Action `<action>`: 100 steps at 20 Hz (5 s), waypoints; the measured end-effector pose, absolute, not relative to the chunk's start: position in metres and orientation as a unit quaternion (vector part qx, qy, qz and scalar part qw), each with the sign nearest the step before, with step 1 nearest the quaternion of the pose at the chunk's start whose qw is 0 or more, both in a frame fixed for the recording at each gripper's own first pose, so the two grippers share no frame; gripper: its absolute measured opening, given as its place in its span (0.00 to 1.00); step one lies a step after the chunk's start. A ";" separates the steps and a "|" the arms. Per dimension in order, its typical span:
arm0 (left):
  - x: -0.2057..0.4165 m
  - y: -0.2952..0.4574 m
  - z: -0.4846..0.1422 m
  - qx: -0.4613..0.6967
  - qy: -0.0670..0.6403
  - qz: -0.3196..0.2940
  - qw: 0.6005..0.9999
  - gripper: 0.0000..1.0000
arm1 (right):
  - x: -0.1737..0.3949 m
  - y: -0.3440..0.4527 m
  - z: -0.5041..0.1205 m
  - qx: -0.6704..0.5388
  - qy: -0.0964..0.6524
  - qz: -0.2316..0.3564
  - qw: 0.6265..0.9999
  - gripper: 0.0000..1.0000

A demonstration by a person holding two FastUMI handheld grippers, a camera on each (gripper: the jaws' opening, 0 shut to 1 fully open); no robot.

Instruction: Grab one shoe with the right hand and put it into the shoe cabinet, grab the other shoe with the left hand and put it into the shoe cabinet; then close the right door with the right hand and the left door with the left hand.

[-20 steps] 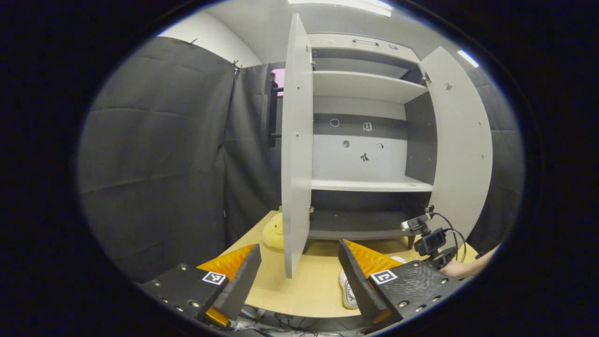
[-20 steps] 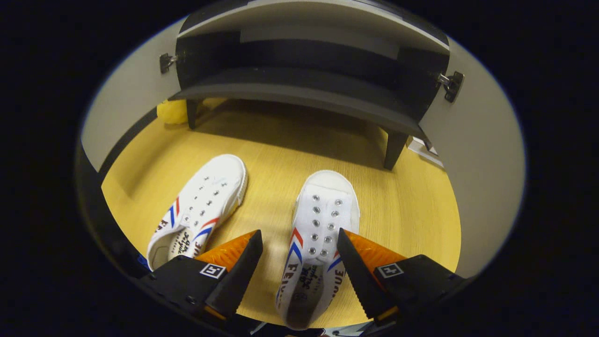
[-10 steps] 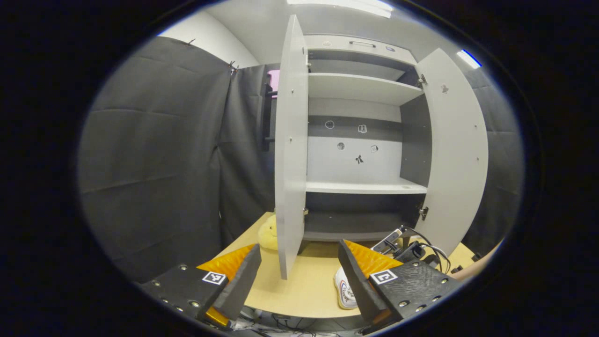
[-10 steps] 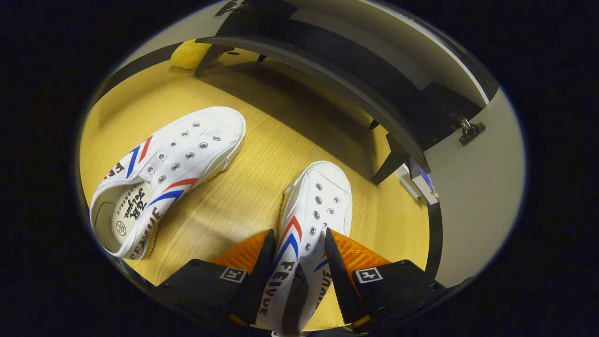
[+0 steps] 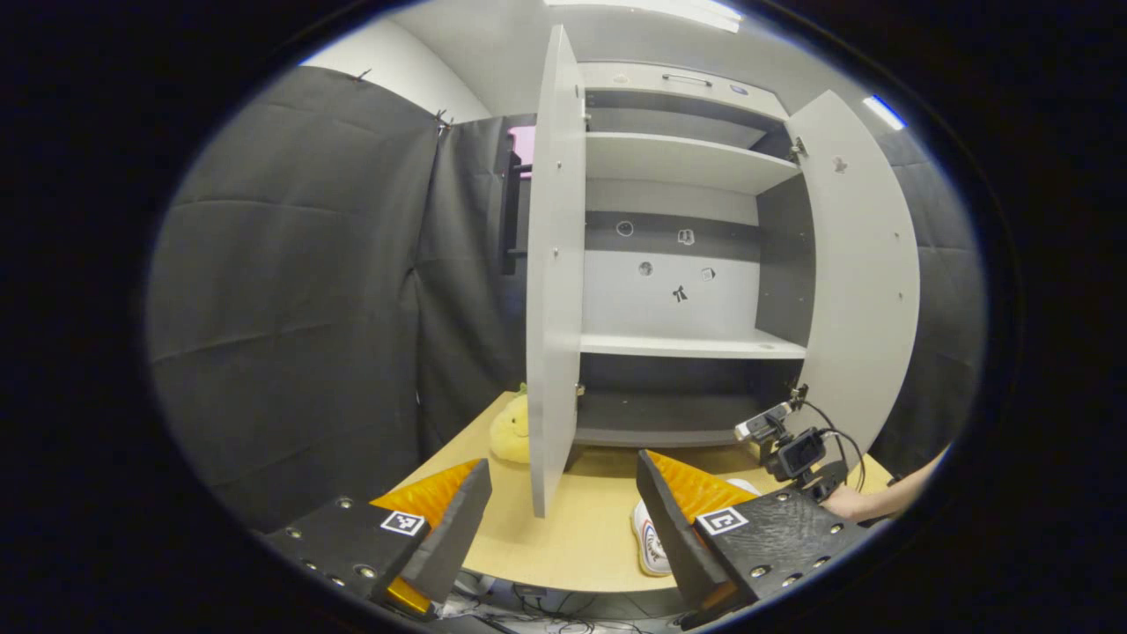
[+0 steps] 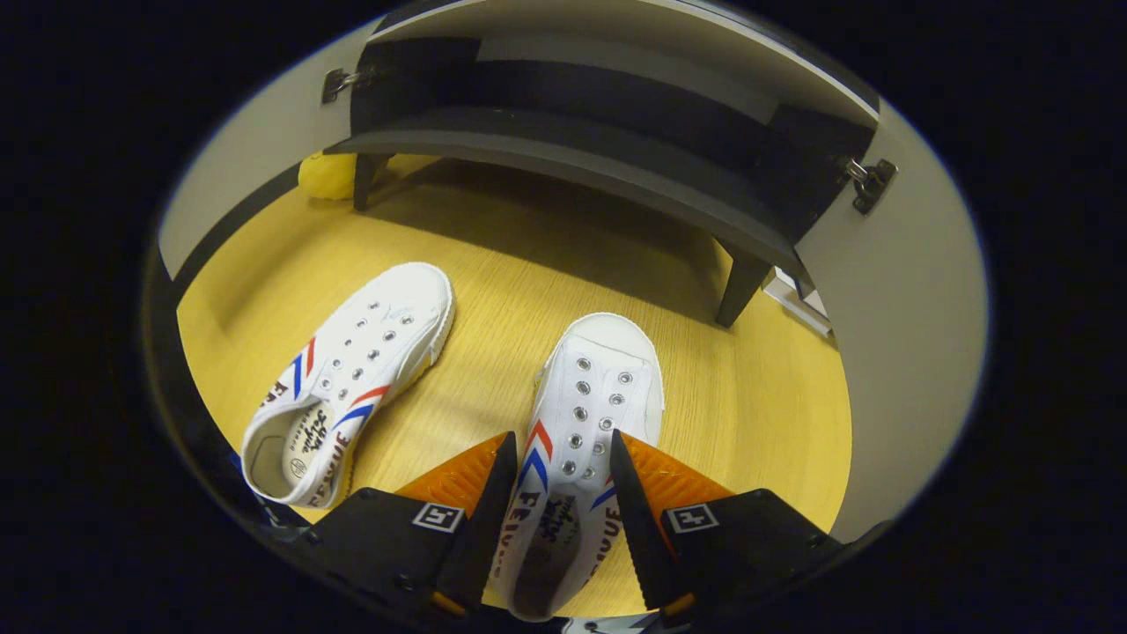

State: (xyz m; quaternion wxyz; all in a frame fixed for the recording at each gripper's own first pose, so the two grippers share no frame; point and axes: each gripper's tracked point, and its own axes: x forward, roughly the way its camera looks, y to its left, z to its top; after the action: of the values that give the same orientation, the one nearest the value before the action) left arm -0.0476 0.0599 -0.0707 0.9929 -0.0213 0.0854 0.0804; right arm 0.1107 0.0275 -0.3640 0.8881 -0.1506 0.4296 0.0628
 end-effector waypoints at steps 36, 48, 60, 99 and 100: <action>-0.035 0.017 -0.053 0.063 0.073 -0.019 0.995 0.94 | 0.070 0.062 -0.100 0.010 0.188 0.073 0.979 0.00; 0.021 -0.001 -0.019 0.079 0.049 -0.019 0.995 0.95 | 0.213 0.063 0.053 0.026 0.053 0.080 0.995 0.01; 0.081 -0.015 0.016 0.072 0.026 0.014 0.997 0.94 | 0.358 0.039 0.071 0.055 0.041 0.038 0.997 0.01; 0.073 -0.037 -0.125 -0.019 0.166 -0.105 0.980 0.95 | 0.101 0.022 -0.051 0.008 0.076 0.001 0.997 0.98; 0.077 -0.038 -0.140 -0.024 0.179 -0.111 0.977 0.95 | 0.087 0.015 -0.055 0.001 0.077 -0.004 0.997 0.98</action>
State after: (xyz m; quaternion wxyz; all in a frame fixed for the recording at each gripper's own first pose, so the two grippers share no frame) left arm 0.0770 -0.0379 -0.1399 0.9773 -0.0241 0.1793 -0.1105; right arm 0.0871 0.0154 -0.0554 0.9970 0.0014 0.0767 -0.0041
